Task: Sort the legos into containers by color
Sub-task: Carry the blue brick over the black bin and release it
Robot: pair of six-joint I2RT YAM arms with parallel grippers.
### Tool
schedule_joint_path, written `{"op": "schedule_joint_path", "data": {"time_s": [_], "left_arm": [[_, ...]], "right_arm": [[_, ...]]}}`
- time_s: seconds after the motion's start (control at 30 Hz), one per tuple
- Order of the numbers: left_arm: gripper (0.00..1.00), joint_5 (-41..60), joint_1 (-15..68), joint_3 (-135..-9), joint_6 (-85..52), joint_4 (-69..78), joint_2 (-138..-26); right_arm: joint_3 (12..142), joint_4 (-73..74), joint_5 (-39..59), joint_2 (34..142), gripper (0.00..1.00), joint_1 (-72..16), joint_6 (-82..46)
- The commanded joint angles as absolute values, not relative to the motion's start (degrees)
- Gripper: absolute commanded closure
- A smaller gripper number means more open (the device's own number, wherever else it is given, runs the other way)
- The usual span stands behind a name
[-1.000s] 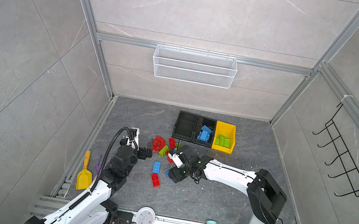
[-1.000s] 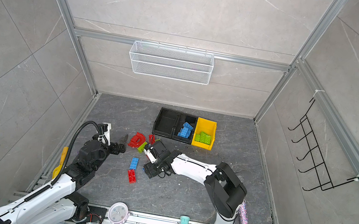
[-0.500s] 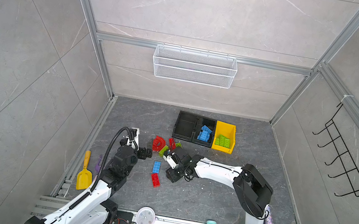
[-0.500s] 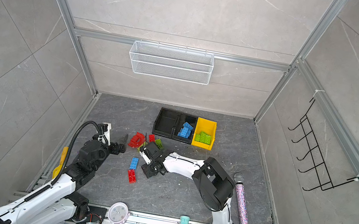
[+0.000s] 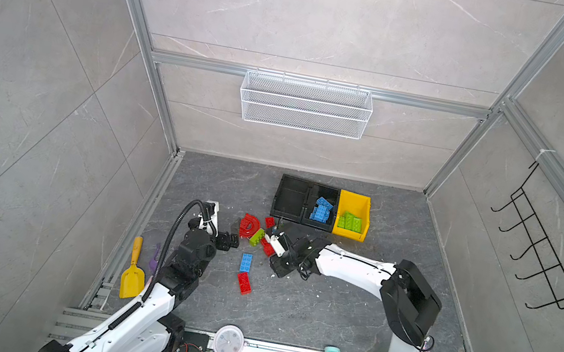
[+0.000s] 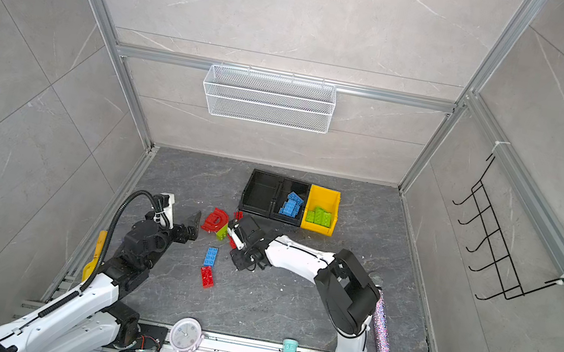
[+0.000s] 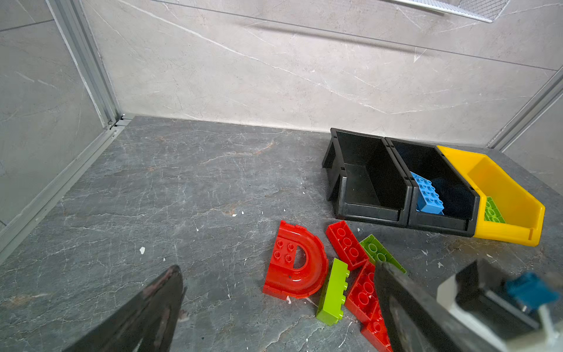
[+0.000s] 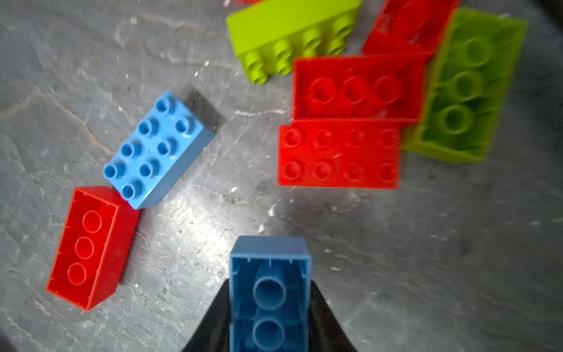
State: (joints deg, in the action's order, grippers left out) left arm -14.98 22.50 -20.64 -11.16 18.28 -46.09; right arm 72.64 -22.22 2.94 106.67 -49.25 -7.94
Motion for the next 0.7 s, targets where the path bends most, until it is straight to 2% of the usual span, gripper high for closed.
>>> {"op": "schedule_joint_path", "data": {"time_s": [0.0,0.2,0.33,0.67], "left_arm": [[0.00,-15.8,22.4,-20.6,-11.5,20.2,-45.8],[0.00,-15.7,22.4,-21.0,-11.5,20.3,-46.7],[0.00,-14.2,22.4,-22.5,-11.9,19.9,-49.9],[0.00,-14.9,22.4,-23.3,-12.0,19.2,-51.2]], "right_arm": [[73.9,-22.5,5.6,102.9,0.70,-44.0,-7.8],[79.6,-24.3,8.7,103.0,0.71,-33.3,-6.3],[86.5,-26.7,9.3,106.9,0.72,-27.4,-5.7],[103.7,-29.5,11.6,121.0,0.71,-21.6,-9.0]]}}
